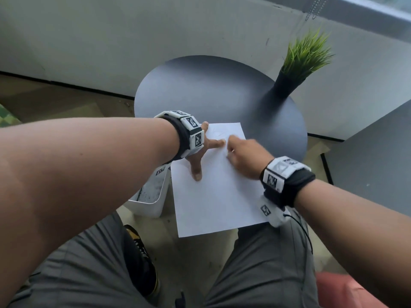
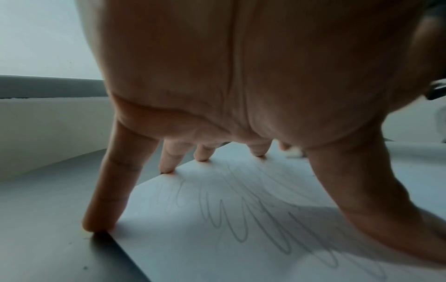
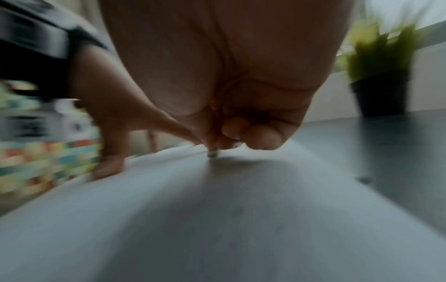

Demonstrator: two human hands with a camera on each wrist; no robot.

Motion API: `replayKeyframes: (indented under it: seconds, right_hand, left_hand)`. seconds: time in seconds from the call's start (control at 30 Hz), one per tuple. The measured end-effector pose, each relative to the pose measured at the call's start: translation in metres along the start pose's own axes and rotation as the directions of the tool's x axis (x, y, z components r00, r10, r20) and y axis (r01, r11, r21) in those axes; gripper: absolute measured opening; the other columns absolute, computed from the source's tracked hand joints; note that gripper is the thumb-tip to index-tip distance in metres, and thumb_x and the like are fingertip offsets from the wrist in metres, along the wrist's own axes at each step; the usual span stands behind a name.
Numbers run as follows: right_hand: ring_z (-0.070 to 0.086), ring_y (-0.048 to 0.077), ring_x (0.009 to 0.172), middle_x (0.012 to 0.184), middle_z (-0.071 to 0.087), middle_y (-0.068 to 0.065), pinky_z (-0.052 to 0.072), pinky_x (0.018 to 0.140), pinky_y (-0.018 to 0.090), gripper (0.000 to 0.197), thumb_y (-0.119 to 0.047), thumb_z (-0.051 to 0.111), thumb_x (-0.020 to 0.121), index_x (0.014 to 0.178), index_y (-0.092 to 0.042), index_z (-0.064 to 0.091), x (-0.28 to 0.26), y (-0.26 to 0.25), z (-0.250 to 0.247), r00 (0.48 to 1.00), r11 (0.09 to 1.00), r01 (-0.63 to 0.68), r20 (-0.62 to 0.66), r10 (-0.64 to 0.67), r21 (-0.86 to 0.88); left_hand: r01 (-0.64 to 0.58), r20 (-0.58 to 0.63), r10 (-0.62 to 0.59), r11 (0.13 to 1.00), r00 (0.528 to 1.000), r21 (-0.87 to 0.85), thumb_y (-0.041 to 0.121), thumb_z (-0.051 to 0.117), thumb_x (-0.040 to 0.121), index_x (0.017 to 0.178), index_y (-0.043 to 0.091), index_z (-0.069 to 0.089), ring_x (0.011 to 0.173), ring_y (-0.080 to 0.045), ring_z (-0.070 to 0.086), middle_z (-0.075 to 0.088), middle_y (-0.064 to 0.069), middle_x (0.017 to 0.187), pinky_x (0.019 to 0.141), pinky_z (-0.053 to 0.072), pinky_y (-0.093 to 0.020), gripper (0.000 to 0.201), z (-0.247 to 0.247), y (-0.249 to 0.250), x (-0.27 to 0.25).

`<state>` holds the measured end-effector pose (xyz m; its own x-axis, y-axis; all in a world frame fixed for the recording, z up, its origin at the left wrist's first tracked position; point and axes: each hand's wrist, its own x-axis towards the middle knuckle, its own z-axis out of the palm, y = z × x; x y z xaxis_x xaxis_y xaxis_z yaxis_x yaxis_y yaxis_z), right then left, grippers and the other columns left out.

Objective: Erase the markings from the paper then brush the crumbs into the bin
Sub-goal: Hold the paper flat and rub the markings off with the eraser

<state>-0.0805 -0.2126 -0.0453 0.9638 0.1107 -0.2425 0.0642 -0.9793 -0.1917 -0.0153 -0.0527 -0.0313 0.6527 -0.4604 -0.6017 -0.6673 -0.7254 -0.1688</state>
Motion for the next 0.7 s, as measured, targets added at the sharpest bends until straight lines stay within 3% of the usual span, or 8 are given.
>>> replayKeyframes:
  seconds: [0.1, 0.17, 0.27, 0.37, 0.43, 0.5, 0.6, 0.7]
  right_hand:
    - [0.054, 0.029, 0.085, 0.096, 0.062, 0.008, 0.046, 0.073, 0.035, 0.014, -0.023, 0.049, 0.093, 0.103, -0.014, 0.053, -0.022, -0.018, 0.001, 0.943, 0.962, 0.268, 0.191, -0.274, 0.057]
    - [0.057, 0.028, 0.087, 0.092, 0.06, 0.002, 0.046, 0.074, 0.032, 0.013, -0.025, 0.051, 0.093, 0.102, -0.017, 0.055, -0.01, -0.005, -0.006, 0.971, 0.983, 0.178, 0.152, -0.185, 0.053]
    - [0.058, 0.034, 0.086, 0.097, 0.062, 0.012, 0.048, 0.071, 0.036, 0.016, -0.03, 0.049, 0.094, 0.102, -0.016, 0.05, 0.006, 0.015, -0.007, 0.994, 0.993, -0.109, -0.004, 0.11, 0.053]
    - [0.056, 0.034, 0.088, 0.1, 0.061, 0.014, 0.043, 0.068, 0.036, 0.019, -0.023, 0.045, 0.095, 0.111, -0.012, 0.047, -0.012, -0.015, 0.01, 0.99, 0.992, 0.119, 0.07, -0.121, 0.032]
    - [0.055, 0.03, 0.086, 0.094, 0.061, 0.009, 0.044, 0.071, 0.035, 0.014, -0.023, 0.048, 0.095, 0.104, -0.014, 0.051, -0.022, -0.022, 0.01, 0.956, 0.965, 0.237, 0.153, -0.252, 0.109]
    - [0.056, 0.028, 0.089, 0.093, 0.058, 0.004, 0.043, 0.072, 0.032, 0.013, -0.026, 0.051, 0.093, 0.102, -0.016, 0.053, -0.007, -0.009, 0.002, 0.985, 0.987, 0.127, 0.108, -0.137, 0.099]
    - [0.056, 0.033, 0.087, 0.099, 0.062, 0.012, 0.049, 0.075, 0.038, 0.017, -0.031, 0.048, 0.093, 0.102, -0.016, 0.049, 0.01, 0.004, -0.001, 0.989, 0.987, -0.148, -0.001, 0.149, 0.061]
    - [0.055, 0.033, 0.091, 0.106, 0.061, 0.015, 0.047, 0.075, 0.039, 0.023, -0.022, 0.045, 0.095, 0.115, -0.011, 0.046, -0.009, -0.025, 0.014, 0.993, 0.994, 0.094, 0.06, -0.098, 0.057]
  left_hand:
    - [0.003, 0.011, -0.003, 1.0, 1.0, 0.009, 0.074, 0.081, 0.056, 0.15, 0.058, -0.013, 0.143, -0.055, 0.019, -0.005, -0.018, 0.162, 0.113, 0.029, -0.061, 0.134, 0.001, -0.001, 0.0]
    - [-0.001, 0.01, 0.001, 1.0, 1.0, -0.006, 0.073, 0.082, 0.056, 0.15, 0.059, -0.014, 0.143, -0.053, 0.019, -0.006, -0.016, 0.162, 0.113, 0.03, -0.06, 0.134, 0.001, 0.0, 0.001]
    - [0.009, 0.012, -0.008, 1.0, 1.0, -0.016, 0.073, 0.082, 0.056, 0.149, 0.06, -0.014, 0.142, -0.052, 0.021, -0.002, -0.015, 0.161, 0.112, 0.032, -0.06, 0.134, 0.002, 0.0, 0.001]
    - [0.0, 0.006, 0.0, 1.0, 1.0, -0.001, 0.073, 0.082, 0.056, 0.149, 0.059, -0.014, 0.142, -0.052, 0.021, -0.003, -0.017, 0.162, 0.111, 0.032, -0.06, 0.135, 0.001, -0.001, 0.001]
    - [0.005, 0.011, -0.005, 1.0, 1.0, -0.003, 0.074, 0.082, 0.055, 0.148, 0.06, -0.015, 0.144, -0.053, 0.018, -0.009, -0.017, 0.163, 0.112, 0.029, -0.06, 0.135, 0.001, -0.001, 0.001]
    - [-0.003, 0.009, 0.003, 1.0, 1.0, -0.014, 0.073, 0.082, 0.056, 0.148, 0.06, -0.014, 0.143, -0.052, 0.02, -0.007, -0.017, 0.163, 0.111, 0.031, -0.059, 0.134, 0.001, -0.001, 0.001]
    - [0.0, 0.015, 0.0, 1.0, 1.0, -0.024, 0.071, 0.083, 0.058, 0.149, 0.059, -0.013, 0.142, -0.051, 0.021, -0.004, -0.015, 0.161, 0.111, 0.032, -0.059, 0.133, 0.002, -0.001, -0.001]
    - [-0.011, 0.003, 0.011, 1.0, 1.0, -0.01, 0.071, 0.083, 0.057, 0.15, 0.059, -0.01, 0.141, -0.053, 0.023, -0.003, -0.018, 0.162, 0.111, 0.032, -0.059, 0.132, 0.001, -0.001, 0.0]
